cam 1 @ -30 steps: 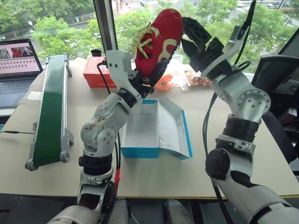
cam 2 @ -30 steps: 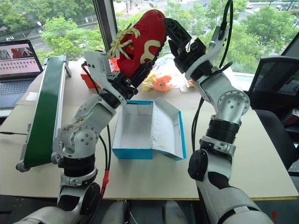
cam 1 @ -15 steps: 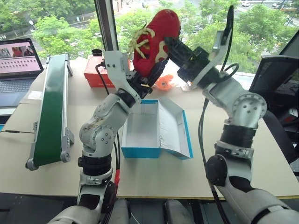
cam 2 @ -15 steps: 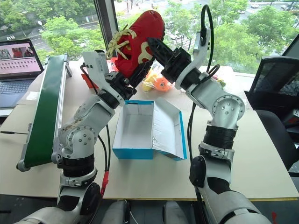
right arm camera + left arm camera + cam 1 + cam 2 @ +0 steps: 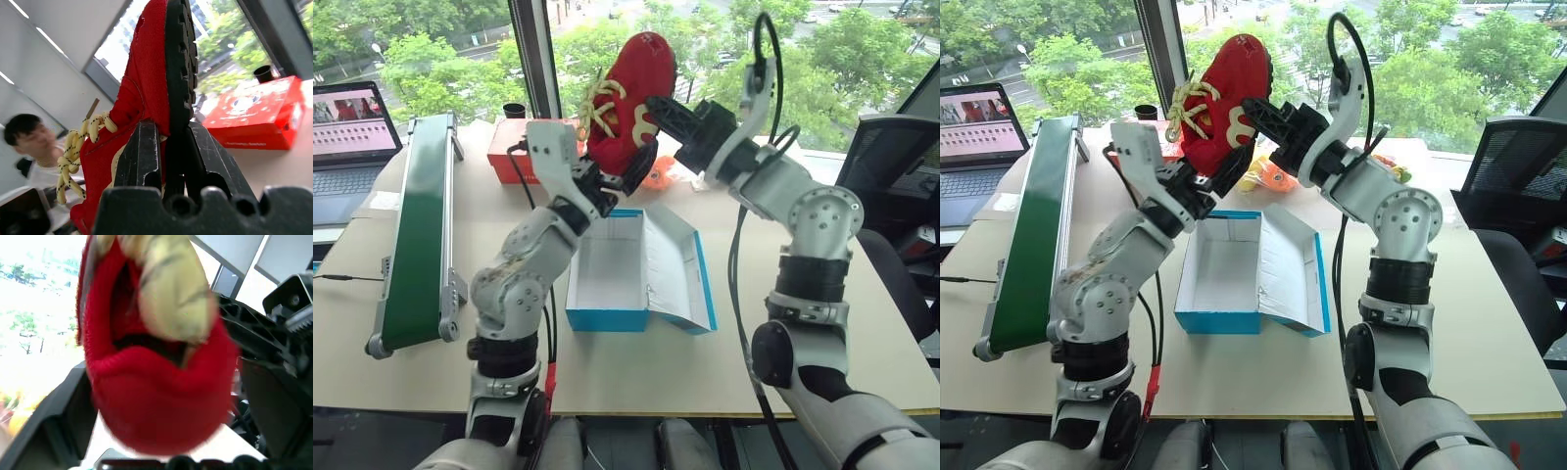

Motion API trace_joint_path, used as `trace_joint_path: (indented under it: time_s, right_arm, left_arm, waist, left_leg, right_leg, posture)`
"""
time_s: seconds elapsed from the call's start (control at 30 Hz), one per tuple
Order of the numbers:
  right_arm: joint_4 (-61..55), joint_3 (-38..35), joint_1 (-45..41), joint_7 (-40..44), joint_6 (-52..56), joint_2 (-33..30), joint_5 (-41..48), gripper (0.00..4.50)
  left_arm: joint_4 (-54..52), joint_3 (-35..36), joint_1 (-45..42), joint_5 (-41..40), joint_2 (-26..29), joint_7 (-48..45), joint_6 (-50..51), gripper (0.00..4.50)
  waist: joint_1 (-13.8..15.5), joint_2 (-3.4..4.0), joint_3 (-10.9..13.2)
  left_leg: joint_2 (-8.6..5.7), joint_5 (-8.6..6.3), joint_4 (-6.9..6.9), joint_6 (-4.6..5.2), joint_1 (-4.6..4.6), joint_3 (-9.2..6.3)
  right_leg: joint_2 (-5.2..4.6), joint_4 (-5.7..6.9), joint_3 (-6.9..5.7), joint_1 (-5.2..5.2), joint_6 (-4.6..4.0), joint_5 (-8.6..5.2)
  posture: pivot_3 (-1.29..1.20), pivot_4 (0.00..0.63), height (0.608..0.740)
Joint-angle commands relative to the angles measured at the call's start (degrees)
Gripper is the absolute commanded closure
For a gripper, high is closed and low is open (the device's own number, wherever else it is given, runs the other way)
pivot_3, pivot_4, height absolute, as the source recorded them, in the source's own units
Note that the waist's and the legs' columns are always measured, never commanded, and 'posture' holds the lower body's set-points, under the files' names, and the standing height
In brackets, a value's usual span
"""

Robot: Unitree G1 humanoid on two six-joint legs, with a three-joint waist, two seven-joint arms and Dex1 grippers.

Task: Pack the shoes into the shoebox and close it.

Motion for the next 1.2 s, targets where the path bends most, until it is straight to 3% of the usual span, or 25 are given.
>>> trace_joint_path:
  time_s: [0.03,0.17,0.3,0.47,0.87,1.03,1.2]
  right_arm:
    - [0.35,2.31,-3.44,-0.19,-1.42,-2.48,-5.74,4.24]
    - [0.35,6.37,-5.62,-3.02,5.01,-3.78,-9.86,4.24]
    - [-1.31,12.12,-5.61,2.09,15.35,-5.98,-9.86,4.24]
    - [-0.43,11.86,-5.42,3.21,28.92,-5.14,-7.69,4.24]
    - [1.67,9.54,-0.21,1.45,35.53,-0.38,-14.24,4.24]
    - [2.31,10.60,0.93,2.43,34.47,-1.05,-17.64,4.24]
    - [3.68,11.69,0.92,3.92,32.83,-0.80,-20.51,4.24]
  left_arm:
    - [-4.13,3.71,2.21,-1.11,4.75,-1.08,1.06,0.02]
    - [-2.65,6.94,4.48,3.02,10.95,0.62,1.41,0.02]
    - [0.46,7.14,6.33,10.85,17.49,3.09,0.51,0.02]
    - [-0.63,6.14,8.49,13.91,18.56,2.98,-0.24,0.02]
    - [-9.73,6.10,14.46,4.92,20.11,-7.63,3.61,0.02]
    - [-13.86,8.40,19.42,-1.33,28.94,-18.76,6.41,0.02]
    - [-13.81,18.09,26.66,-8.76,41.90,-32.96,9.23,0.02]
  waist:
    - [0.03,0.00,0.00]
    - [0.03,0.01,0.01]
    - [-0.10,0.02,0.01]
    - [0.44,0.03,0.02]
    - [0.28,0.03,0.02]
    - [-0.15,0.04,0.03]
    - [-0.69,0.06,0.04]
  left_leg:
    - [0.00,0.00,0.00,0.00,0.00,0.00]
    - [0.00,0.00,0.00,0.00,0.00,0.00]
    - [0.01,0.00,-0.03,0.00,0.00,0.00]
    - [0.01,0.00,-0.02,0.00,-0.03,0.00]
    - [0.02,0.00,-0.01,-0.01,-0.04,0.00]
    - [0.02,0.00,-0.04,-0.01,-0.06,0.00]
    - [0.10,0.00,-0.04,0.00,-0.01,0.01]
  right_leg:
    - [0.00,-0.02,0.00,0.00,0.00,0.00]
    - [0.00,-0.01,0.00,-0.01,0.00,0.00]
    - [0.00,-0.01,0.00,-0.03,-0.01,0.00]
    - [0.00,-0.03,-0.03,-0.03,-0.01,0.00]
    - [0.00,-0.01,-0.03,-0.05,-0.01,0.00]
    - [0.00,-0.02,-0.03,-0.08,-0.01,0.00]
    - [0.05,0.02,-0.03,-0.10,-0.05,0.01]
  posture:
    - [0.00,0.150,0.739]
    - [0.00,0.150,0.739]
    - [0.00,0.150,0.739]
    - [0.00,0.150,0.739]
    - [0.00,0.150,0.739]
    - [0.00,0.150,0.739]
    - [0.00,0.150,0.739]
